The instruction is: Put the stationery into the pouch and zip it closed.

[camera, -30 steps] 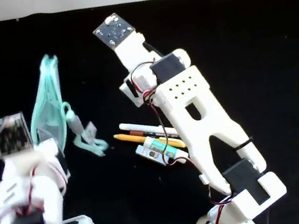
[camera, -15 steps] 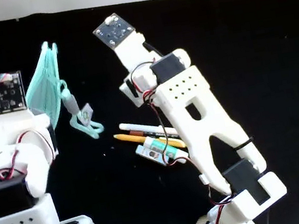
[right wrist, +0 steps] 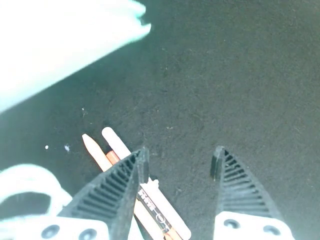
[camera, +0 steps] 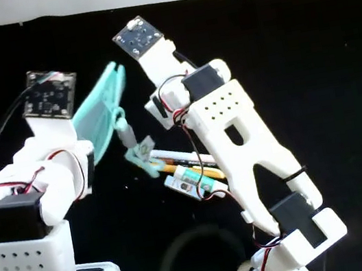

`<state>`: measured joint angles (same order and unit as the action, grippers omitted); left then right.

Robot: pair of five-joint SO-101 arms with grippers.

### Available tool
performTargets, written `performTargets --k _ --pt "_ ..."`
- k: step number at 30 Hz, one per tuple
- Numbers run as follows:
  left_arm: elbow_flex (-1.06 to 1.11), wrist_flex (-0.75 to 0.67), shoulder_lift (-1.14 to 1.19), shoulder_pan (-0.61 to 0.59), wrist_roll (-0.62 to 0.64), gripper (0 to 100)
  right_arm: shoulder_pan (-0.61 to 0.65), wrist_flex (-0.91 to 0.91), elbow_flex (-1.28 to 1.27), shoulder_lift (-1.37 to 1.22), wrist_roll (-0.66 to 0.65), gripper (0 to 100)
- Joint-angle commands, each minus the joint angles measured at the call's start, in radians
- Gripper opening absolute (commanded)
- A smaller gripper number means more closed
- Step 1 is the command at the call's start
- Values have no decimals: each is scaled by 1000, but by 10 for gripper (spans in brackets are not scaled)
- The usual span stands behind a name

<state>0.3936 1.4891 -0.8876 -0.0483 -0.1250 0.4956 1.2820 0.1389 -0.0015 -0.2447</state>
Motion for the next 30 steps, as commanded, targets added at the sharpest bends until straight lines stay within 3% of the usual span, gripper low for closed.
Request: performTargets --k 1,15,19,30 --pt "-87 51 36 15 -81 7 -12 -10 7 19 12 209" --pt "-237 107 259 8 -290 7 -41 -16 -93 25 5 209" --pt "-288 107 337 -45 -351 7 -74 -10 -94 25 5 209" --pt "-401 107 461 -147 -382 7 -101 -19 -225 25 5 212"
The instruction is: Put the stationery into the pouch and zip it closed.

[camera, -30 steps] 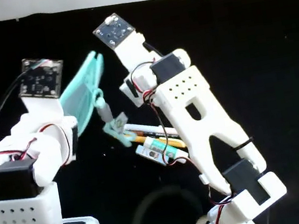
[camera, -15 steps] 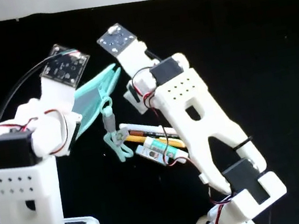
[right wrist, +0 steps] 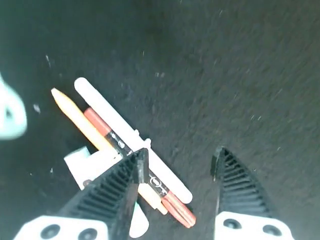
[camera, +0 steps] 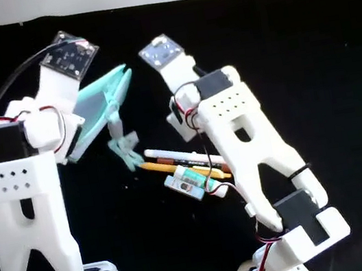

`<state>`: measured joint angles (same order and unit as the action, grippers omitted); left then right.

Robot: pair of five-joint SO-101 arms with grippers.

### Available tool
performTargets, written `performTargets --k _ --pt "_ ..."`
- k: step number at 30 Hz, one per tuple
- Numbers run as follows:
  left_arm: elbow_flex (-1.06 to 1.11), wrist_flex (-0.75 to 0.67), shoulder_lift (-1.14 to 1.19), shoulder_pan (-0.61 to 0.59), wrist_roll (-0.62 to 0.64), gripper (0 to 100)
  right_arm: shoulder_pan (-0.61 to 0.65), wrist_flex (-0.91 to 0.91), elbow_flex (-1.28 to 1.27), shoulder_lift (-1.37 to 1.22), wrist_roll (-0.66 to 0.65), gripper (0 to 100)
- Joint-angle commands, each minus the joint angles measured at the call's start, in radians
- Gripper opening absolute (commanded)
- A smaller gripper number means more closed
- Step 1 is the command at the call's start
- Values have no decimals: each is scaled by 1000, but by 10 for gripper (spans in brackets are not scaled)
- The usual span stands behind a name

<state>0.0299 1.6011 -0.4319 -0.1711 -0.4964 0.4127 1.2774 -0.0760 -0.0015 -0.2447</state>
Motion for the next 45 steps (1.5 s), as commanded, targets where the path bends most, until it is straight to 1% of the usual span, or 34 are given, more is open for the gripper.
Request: performTargets --k 1,7,11,14,17,20,25,30,34,41,45 --pt "-38 -5 7 -25 -11 7 -18 -15 -19 25 5 212" --pt "-38 -5 10 -27 -12 7 -16 -15 -67 19 3 213" --pt "-36 -5 10 -27 -11 7 -12 -15 -137 21 -92 214" --pt "-36 -5 10 -30 -11 7 -12 -15 -168 21 -100 214" --pt "-42 -5 10 -65 -11 7 -7 -16 -193 21 -101 214" --pt "-44 -5 10 -113 -12 7 27 -48 -242 21 -101 214" --pt "-42 -5 10 -156 -14 7 116 -114 -317 21 -95 214" --pt "-39 -5 10 -171 -14 7 191 -168 -386 24 -97 214" --pt "-35 -5 10 -171 -14 7 240 -176 -395 25 -98 214" --pt "-35 -2 10 -171 -14 7 297 -179 -394 19 -101 214" --pt "-35 2 10 -171 -11 7 280 -229 -414 18 -101 214"
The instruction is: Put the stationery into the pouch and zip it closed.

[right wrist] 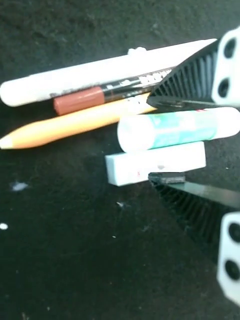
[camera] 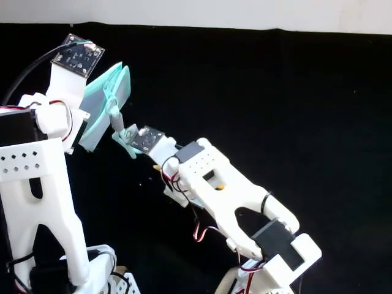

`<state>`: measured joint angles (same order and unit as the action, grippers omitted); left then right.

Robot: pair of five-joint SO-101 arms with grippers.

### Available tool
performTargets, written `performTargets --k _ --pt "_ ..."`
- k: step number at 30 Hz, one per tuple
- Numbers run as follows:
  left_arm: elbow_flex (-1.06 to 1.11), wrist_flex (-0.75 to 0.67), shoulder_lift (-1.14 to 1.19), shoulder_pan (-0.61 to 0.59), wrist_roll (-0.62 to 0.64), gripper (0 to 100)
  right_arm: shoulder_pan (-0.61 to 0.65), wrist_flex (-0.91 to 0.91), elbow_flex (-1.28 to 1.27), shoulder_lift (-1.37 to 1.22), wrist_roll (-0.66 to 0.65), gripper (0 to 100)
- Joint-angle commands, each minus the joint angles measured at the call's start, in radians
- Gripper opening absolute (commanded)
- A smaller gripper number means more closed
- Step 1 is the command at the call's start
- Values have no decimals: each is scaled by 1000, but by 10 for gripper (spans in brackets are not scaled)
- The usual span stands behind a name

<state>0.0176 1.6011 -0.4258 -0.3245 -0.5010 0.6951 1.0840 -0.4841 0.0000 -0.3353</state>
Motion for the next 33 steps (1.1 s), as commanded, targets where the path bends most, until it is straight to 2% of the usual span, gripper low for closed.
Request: performTargets --k 1,16,23,28,33 --pt "-22 2 4 -18 -6 7 -7 -48 -15 16 -11 214" --pt "-21 3 4 -18 -5 7 -12 -84 -90 24 -54 209" --pt "-21 3 4 -18 -5 7 33 -31 -91 24 -49 209" --pt "-21 3 4 -18 -5 7 94 -33 -91 18 0 209" --pt "-21 3 4 -18 -5 7 97 -38 -91 16 0 209"
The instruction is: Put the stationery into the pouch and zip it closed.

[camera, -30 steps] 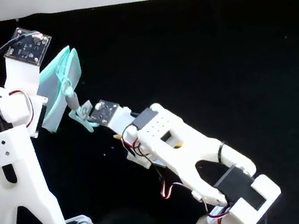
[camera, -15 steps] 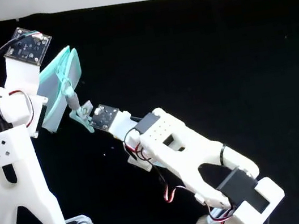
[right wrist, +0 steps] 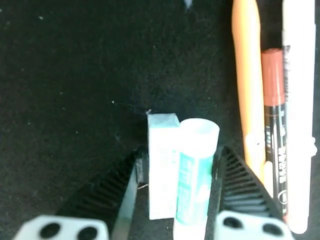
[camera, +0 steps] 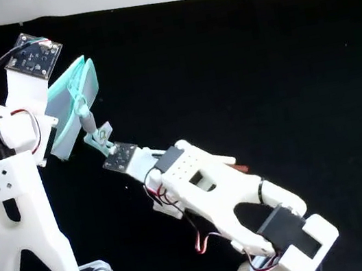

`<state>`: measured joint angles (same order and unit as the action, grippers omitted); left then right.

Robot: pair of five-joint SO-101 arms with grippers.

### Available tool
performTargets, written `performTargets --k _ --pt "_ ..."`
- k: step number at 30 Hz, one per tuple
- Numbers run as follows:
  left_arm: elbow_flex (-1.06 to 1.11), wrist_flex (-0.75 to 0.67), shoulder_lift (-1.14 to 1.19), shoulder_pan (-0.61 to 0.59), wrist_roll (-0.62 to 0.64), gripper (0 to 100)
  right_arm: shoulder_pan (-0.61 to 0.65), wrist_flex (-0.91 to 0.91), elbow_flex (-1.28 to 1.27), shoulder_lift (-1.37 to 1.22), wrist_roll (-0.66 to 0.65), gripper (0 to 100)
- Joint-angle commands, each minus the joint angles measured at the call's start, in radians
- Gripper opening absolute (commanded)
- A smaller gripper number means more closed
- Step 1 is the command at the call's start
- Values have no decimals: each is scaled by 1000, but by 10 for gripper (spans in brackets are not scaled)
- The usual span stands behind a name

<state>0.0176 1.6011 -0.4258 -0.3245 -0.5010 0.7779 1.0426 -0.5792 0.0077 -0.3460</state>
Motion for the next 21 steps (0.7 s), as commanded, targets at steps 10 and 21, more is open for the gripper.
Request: performTargets --k 10,21 --pt "-21 3 4 -18 -5 7 13 1 5 8 15 1" --pt "-19 3 4 -18 -5 7 13 1 13 15 54 8"
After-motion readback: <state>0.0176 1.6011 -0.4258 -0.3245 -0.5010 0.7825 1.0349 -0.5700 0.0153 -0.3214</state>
